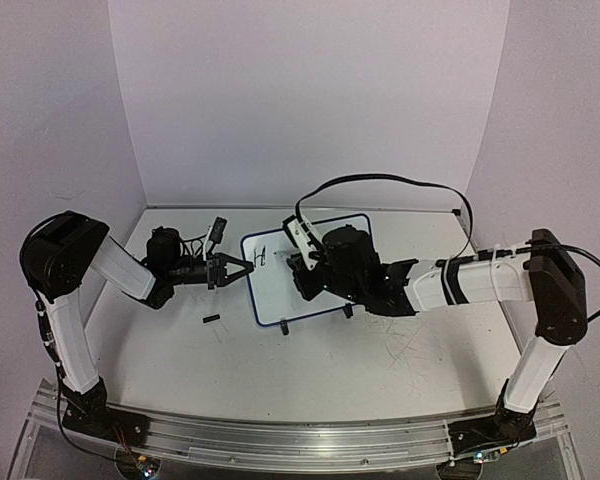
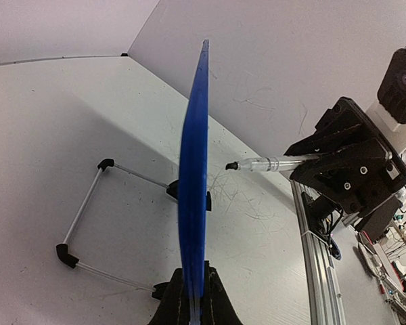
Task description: Write a sentence on the whiteboard
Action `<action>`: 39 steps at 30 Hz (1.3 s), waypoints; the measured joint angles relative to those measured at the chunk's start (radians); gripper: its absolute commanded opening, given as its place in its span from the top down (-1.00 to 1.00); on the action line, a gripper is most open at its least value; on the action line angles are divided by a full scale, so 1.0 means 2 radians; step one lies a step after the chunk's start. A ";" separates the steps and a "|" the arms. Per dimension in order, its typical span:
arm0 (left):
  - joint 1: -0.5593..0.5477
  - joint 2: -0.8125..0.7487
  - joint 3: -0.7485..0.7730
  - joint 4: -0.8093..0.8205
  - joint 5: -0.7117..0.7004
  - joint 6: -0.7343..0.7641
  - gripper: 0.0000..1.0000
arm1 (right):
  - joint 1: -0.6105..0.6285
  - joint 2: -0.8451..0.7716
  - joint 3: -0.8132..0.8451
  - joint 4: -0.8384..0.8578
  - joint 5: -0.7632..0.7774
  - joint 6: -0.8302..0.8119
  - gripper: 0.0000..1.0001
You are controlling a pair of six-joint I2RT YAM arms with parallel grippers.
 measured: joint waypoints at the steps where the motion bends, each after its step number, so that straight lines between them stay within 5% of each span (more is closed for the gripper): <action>1: 0.000 0.000 0.000 0.000 0.000 0.000 1.00 | -0.001 0.000 0.000 0.000 0.000 0.000 1.00; 39: 0.000 0.000 0.000 0.000 0.000 0.000 1.00 | -0.004 0.021 0.016 0.009 0.006 0.002 1.00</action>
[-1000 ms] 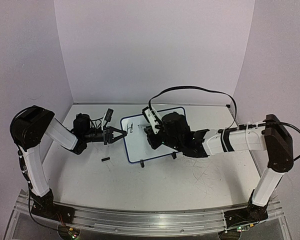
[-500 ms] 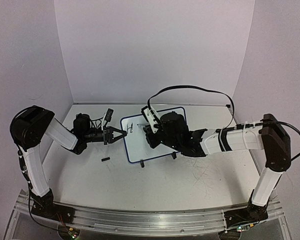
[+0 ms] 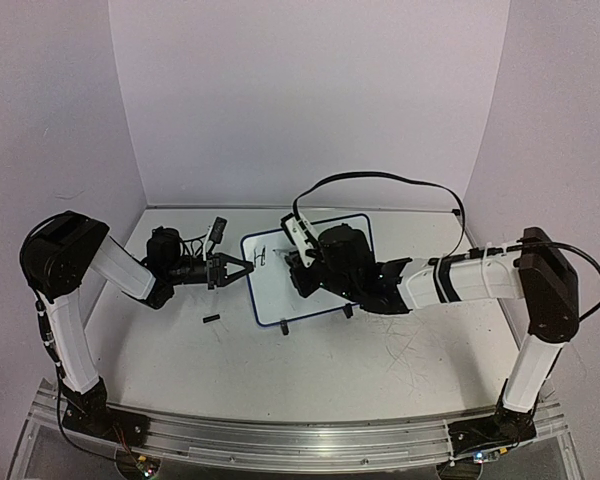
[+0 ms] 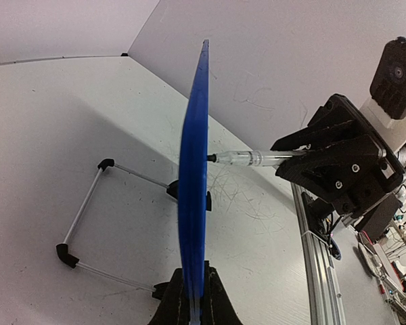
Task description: Write a sentence on the whiteboard
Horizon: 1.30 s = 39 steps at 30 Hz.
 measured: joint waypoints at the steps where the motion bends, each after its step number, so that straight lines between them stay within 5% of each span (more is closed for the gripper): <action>1: 0.000 0.000 0.000 0.000 0.000 0.000 1.00 | 0.000 0.001 0.001 0.000 0.000 0.000 1.00; 39: 0.000 0.000 0.000 -0.001 0.000 0.000 1.00 | 0.000 0.009 0.011 -0.028 -0.031 0.016 1.00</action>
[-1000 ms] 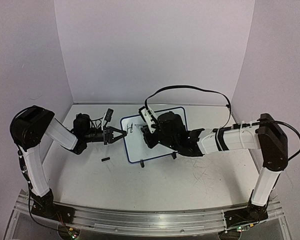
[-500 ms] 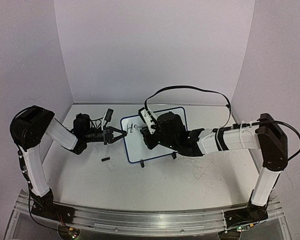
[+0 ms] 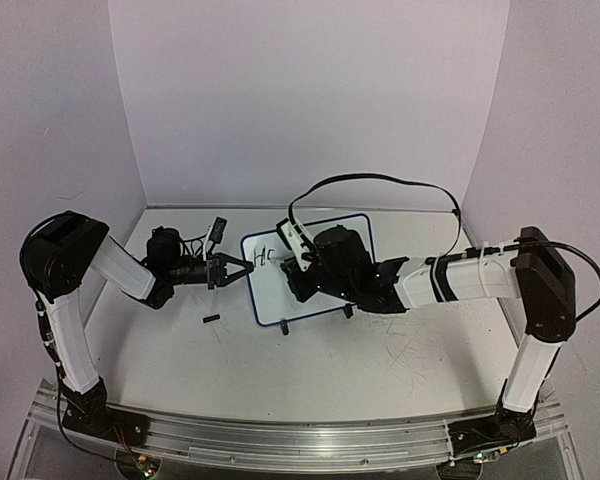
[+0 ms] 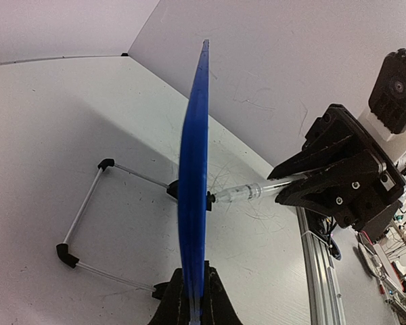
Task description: Write a sentence on the whiteboard
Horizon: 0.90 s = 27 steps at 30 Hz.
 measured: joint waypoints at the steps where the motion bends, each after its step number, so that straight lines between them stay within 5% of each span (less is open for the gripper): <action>1: 0.000 0.000 0.000 0.000 0.000 0.000 1.00 | 0.000 0.000 -0.001 0.000 0.000 0.000 1.00; 27: 0.000 0.000 0.001 -0.003 0.000 0.000 1.00 | 0.001 -0.008 -0.014 -0.005 0.019 -0.001 1.00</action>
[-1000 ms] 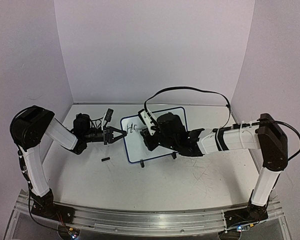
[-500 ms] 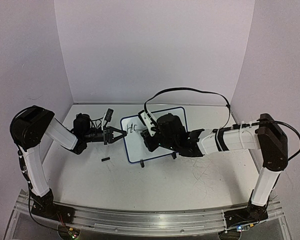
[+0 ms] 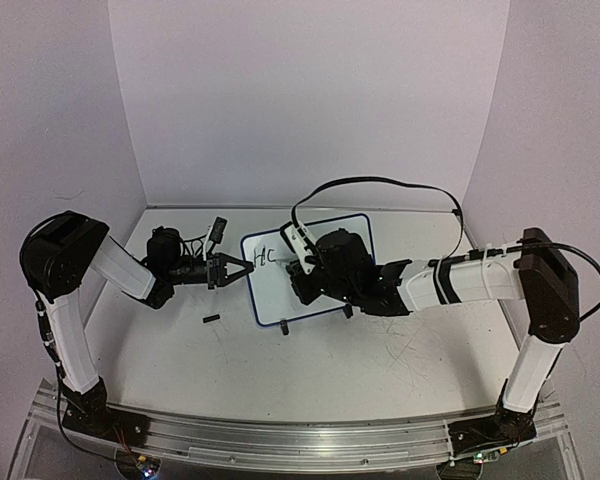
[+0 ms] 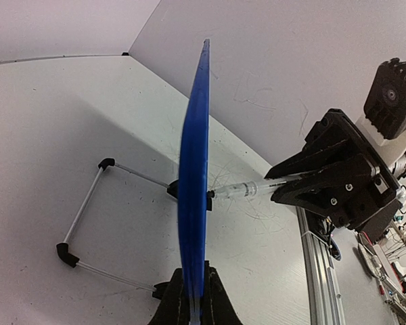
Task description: Write a sentence on the whiteboard
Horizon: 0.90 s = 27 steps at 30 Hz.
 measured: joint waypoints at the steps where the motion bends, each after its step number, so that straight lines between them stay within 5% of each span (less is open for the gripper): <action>1: 0.000 0.000 0.000 0.000 0.000 0.000 1.00 | 0.000 -0.001 -0.001 0.000 0.003 0.000 1.00; 27: 0.000 0.000 0.000 0.000 0.000 0.000 1.00 | 0.000 -0.004 -0.004 0.012 0.023 0.000 1.00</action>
